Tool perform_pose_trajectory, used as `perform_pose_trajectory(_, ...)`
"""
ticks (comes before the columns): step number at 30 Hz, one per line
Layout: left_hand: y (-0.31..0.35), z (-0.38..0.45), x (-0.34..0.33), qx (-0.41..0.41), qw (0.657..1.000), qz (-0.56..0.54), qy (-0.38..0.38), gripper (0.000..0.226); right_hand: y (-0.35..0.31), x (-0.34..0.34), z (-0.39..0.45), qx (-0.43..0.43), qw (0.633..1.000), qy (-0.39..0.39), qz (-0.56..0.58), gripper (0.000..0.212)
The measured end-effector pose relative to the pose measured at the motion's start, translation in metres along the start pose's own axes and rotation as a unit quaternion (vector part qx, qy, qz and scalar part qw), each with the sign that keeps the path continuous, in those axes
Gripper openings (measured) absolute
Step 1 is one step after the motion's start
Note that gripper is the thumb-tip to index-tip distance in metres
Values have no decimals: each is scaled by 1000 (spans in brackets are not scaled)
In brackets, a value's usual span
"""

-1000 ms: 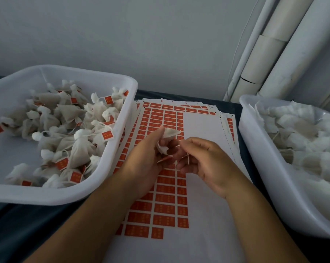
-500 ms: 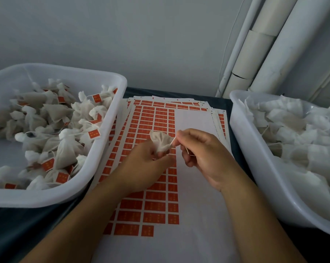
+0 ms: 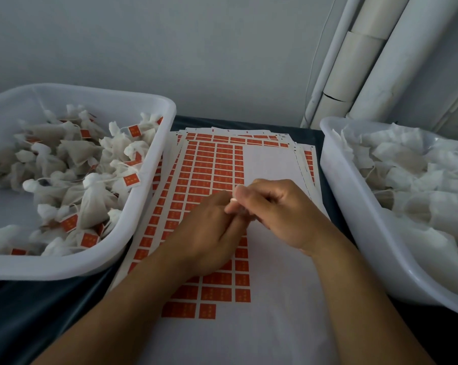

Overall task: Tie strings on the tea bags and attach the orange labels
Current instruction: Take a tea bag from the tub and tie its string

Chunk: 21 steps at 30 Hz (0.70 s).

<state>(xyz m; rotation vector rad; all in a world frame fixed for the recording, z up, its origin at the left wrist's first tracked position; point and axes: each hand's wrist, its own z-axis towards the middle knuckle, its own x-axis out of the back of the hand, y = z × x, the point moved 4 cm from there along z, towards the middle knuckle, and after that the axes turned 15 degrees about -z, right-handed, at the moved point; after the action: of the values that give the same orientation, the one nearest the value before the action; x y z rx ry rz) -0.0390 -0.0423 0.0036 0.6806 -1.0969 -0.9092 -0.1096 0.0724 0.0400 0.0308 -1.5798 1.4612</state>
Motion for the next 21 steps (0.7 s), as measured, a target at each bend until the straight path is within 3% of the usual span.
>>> perform_pose_trajectory(11, 8, 0, 2, 113, 978, -175, 20, 46, 4, 6, 3, 22, 992, 71, -101, 38)
perform_pose_trajectory(14, 5, 0, 3, 156, 970, -185, 13, 64, 2, 7, 3, 27, 990, 80, -109, 34)
perform_pose_trajectory(21, -8, 1, 10, 211, 958, -188, 47, 57, 2, 8, 1, 28, 991, 65, -116, 19)
